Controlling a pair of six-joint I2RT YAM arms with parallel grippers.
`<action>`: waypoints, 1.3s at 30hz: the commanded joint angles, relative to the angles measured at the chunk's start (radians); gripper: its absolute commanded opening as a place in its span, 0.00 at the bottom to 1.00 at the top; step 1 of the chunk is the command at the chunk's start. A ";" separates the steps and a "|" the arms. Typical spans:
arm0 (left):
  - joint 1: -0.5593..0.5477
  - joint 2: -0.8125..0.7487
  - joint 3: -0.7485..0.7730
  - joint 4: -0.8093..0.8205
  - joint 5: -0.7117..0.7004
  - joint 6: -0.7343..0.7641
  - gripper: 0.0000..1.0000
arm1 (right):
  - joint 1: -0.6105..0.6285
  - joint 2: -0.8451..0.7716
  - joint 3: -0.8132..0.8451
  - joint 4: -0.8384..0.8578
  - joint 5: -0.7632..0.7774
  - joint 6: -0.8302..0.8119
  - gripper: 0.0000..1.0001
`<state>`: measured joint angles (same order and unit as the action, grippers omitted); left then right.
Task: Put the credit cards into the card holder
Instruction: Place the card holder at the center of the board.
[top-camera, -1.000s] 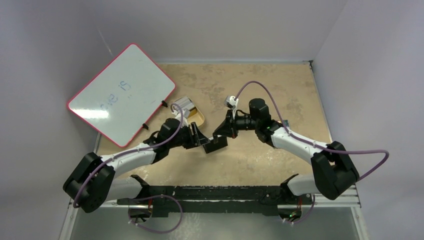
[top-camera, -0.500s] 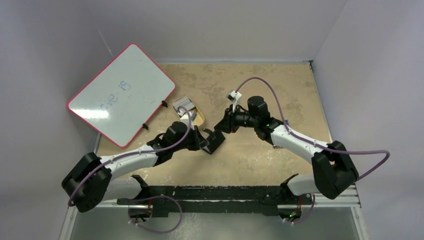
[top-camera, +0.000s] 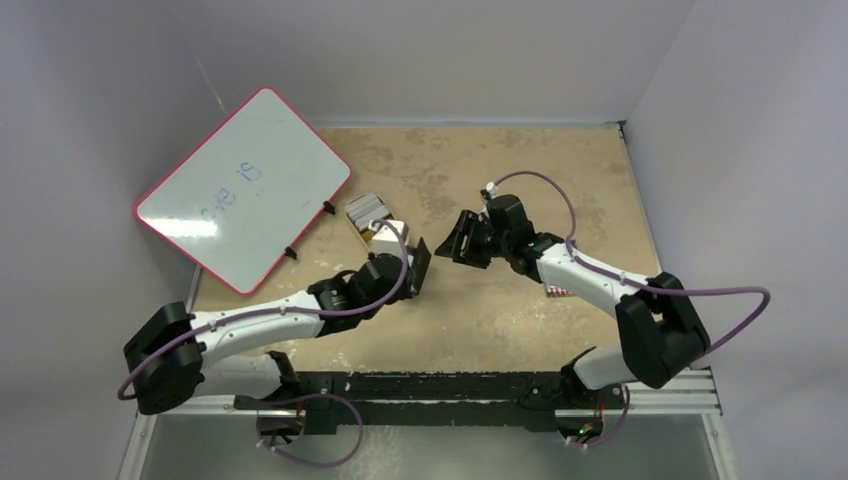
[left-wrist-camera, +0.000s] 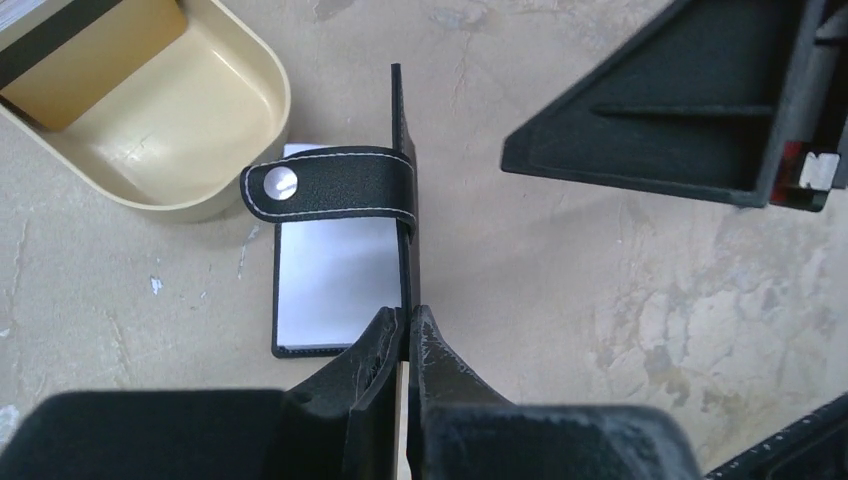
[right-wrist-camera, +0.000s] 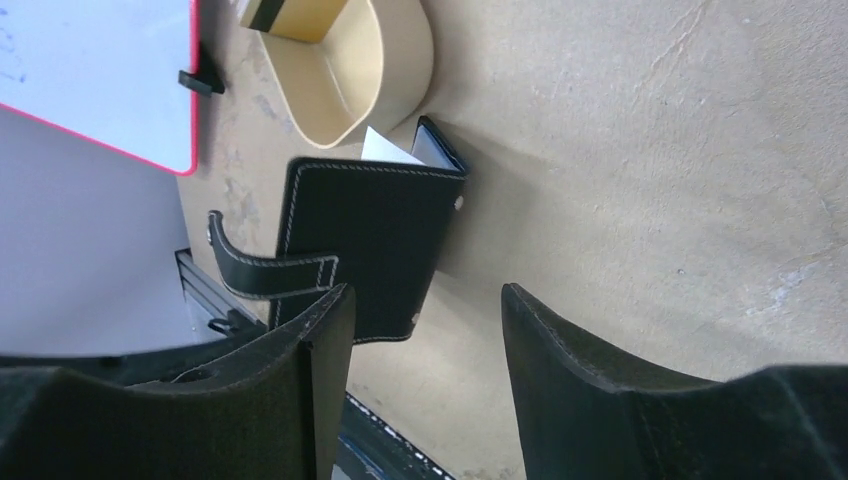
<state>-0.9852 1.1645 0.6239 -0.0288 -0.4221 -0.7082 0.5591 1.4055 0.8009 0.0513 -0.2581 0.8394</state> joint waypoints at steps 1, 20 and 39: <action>-0.085 0.087 0.087 -0.037 -0.201 0.070 0.00 | 0.005 0.018 0.060 0.022 -0.012 0.088 0.62; -0.244 0.305 0.213 -0.152 -0.435 0.054 0.00 | 0.050 0.257 0.141 0.057 -0.011 0.078 0.57; -0.061 -0.078 0.100 -0.213 -0.130 -0.154 0.28 | 0.049 0.155 -0.095 0.256 -0.089 -0.242 0.00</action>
<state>-1.1667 1.1915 0.7860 -0.2478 -0.6815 -0.7509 0.6090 1.6272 0.7769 0.2577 -0.3351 0.7029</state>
